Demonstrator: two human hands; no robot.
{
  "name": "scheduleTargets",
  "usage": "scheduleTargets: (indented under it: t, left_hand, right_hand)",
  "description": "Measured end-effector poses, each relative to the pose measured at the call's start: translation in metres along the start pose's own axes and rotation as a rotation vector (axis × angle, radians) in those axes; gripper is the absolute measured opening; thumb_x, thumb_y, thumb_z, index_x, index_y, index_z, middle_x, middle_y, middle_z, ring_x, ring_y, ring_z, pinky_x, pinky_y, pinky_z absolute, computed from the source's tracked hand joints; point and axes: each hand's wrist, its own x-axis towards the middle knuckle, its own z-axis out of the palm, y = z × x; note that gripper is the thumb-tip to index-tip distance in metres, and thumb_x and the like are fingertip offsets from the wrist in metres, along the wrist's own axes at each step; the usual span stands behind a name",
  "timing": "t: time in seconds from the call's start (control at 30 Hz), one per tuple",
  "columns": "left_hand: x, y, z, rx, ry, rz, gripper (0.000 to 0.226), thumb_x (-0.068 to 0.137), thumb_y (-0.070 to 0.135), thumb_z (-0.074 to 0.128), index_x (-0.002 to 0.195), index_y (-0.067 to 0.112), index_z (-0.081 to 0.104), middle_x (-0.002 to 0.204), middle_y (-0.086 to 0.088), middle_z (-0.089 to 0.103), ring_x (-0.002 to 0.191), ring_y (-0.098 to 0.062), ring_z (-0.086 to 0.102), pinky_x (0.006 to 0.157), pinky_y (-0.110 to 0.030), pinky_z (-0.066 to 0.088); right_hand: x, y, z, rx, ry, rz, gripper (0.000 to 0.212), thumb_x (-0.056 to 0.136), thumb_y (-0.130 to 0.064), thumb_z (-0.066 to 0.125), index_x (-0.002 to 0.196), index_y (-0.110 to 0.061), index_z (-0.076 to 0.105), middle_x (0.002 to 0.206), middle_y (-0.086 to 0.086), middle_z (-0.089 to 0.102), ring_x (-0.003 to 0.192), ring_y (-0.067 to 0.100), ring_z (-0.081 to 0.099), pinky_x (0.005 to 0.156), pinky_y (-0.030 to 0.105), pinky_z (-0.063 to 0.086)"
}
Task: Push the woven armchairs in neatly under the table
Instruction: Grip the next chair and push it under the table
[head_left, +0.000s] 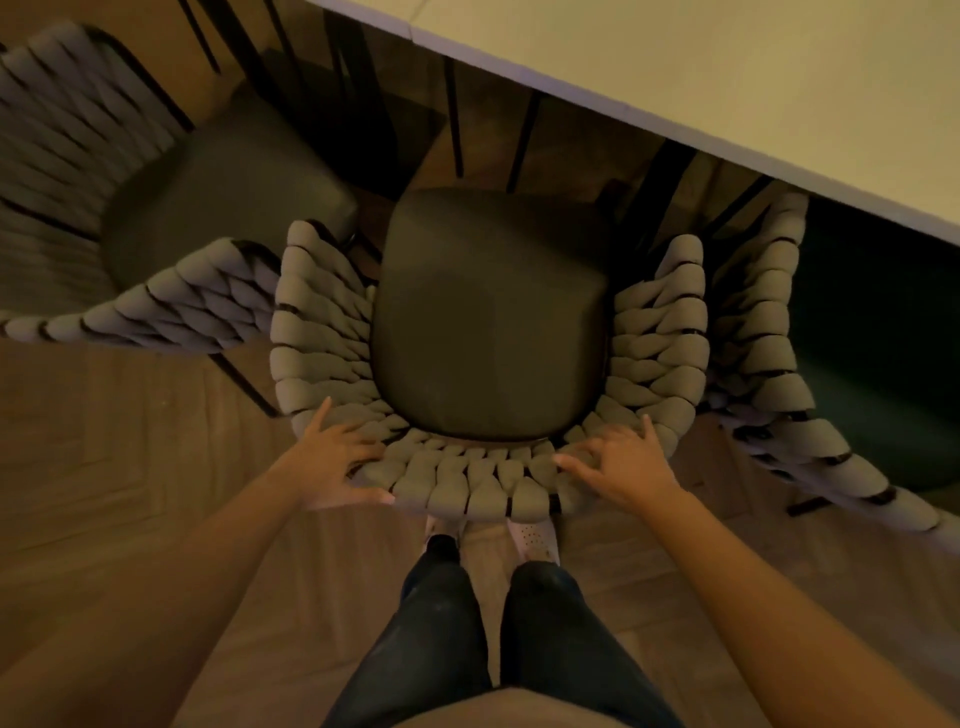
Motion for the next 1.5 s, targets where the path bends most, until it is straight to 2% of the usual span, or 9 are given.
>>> scheduleTargets:
  t: [0.1, 0.17, 0.23, 0.3, 0.37, 0.47, 0.63, 1.03, 1.5]
  left_hand:
    - [0.001, -0.014, 0.0, -0.145, 0.181, -0.213, 0.113, 0.071, 0.09, -0.006, 0.135, 0.022, 0.058, 0.156, -0.004, 0.034, 0.149, -0.022, 0.012, 0.115, -0.049, -0.014]
    - [0.004, -0.024, 0.001, -0.264, 0.43, -0.465, 0.083, 0.09, 0.073, 0.031, 0.142, 0.011, 0.048, 0.158, -0.016, 0.026, 0.148, -0.031, 0.013, 0.117, -0.052, 0.004]
    - [0.009, -0.028, 0.0, -0.494, 0.545, -0.723, 0.087, 0.089, 0.049, 0.062, 0.154, 0.007, 0.02, 0.16, -0.019, 0.014, 0.147, -0.035, 0.014, 0.117, -0.051, 0.013]
    - [0.016, -0.03, -0.007, -0.938, 0.584, -0.869, 0.099, 0.084, 0.038, 0.073, 0.155, 0.006, 0.011, 0.156, -0.02, 0.023, 0.141, -0.037, 0.029, 0.113, -0.05, 0.029]
    - [0.024, -0.031, -0.011, -1.245, 0.605, -0.973, 0.094, 0.083, 0.037, 0.074, 0.152, 0.004, 0.019, 0.15, -0.019, 0.037, 0.134, -0.037, 0.041, 0.107, -0.047, 0.038]
    - [0.031, -0.035, -0.014, -1.265, 0.577, -1.069, 0.079, 0.088, 0.036, 0.07, 0.145, 0.001, 0.029, 0.143, -0.021, 0.044, 0.128, -0.038, 0.046, 0.102, -0.046, 0.041]
    - [0.032, -0.051, -0.011, -1.116, 0.56, -1.113, 0.076, 0.09, 0.037, 0.066, 0.144, -0.004, 0.03, 0.141, -0.026, 0.045, 0.126, -0.041, 0.047, 0.101, -0.048, 0.04]
    - [0.061, -0.037, -0.036, -1.144, 0.555, -1.019, 0.068, 0.093, 0.034, 0.063, 0.141, -0.003, 0.031, 0.14, -0.023, 0.045, 0.126, -0.039, 0.047, 0.1, -0.046, 0.041]
    - [0.133, -0.083, -0.114, -0.897, 0.404, -0.805, 0.081, 0.093, 0.037, 0.063, 0.146, -0.009, 0.022, 0.142, -0.028, 0.042, 0.126, -0.043, 0.045, 0.09, -0.047, 0.042]
  right_hand:
    - [-0.006, 0.006, 0.022, 0.148, 0.445, 0.288, 0.064, 0.088, -0.056, 0.053, 0.139, -0.017, 0.05, 0.155, 0.017, 0.027, 0.146, 0.033, 0.017, 0.118, 0.056, 0.007]
    - [-0.009, -0.004, 0.026, 0.453, 0.525, 0.545, 0.086, 0.085, -0.036, 0.068, 0.153, -0.015, 0.02, 0.161, 0.016, 0.004, 0.147, 0.035, 0.01, 0.117, 0.053, 0.016]
    - [-0.005, -0.011, 0.029, 0.903, 0.547, 0.796, 0.098, 0.084, -0.031, 0.071, 0.155, -0.015, 0.005, 0.161, 0.015, 0.005, 0.142, 0.039, 0.024, 0.109, 0.05, 0.032]
    - [0.005, -0.013, 0.029, 1.208, 0.533, 0.941, 0.091, 0.08, -0.034, 0.072, 0.151, -0.008, 0.02, 0.151, 0.02, 0.033, 0.129, 0.039, 0.043, 0.102, 0.047, 0.04]
    - [0.012, -0.012, 0.027, 1.269, 0.499, 0.981, 0.061, 0.085, -0.031, 0.066, 0.133, 0.001, 0.047, 0.132, 0.023, 0.053, 0.117, 0.039, 0.053, 0.097, 0.046, 0.045]
    - [0.018, -0.013, 0.024, 1.247, 0.503, 1.028, 0.035, 0.094, -0.02, 0.055, 0.118, 0.005, 0.056, 0.119, 0.026, 0.059, 0.108, 0.042, 0.058, 0.09, 0.046, 0.049]
    - [0.026, -0.025, 0.008, 1.185, 0.597, 1.073, 0.037, 0.093, -0.02, 0.054, 0.124, 0.0, 0.052, 0.124, 0.023, 0.057, 0.112, 0.039, 0.055, 0.094, 0.046, 0.046]
    - [0.034, 0.003, -0.021, 1.184, 0.71, 1.112, 0.036, 0.09, -0.019, 0.055, 0.124, -0.008, 0.053, 0.122, 0.02, 0.059, 0.111, 0.041, 0.055, 0.09, 0.048, 0.046]
    - [0.054, -0.002, -0.016, 1.315, 0.635, 1.201, 0.044, 0.095, -0.026, 0.055, 0.128, 0.001, 0.046, 0.126, 0.024, 0.055, 0.113, 0.041, 0.053, 0.087, 0.043, 0.041]
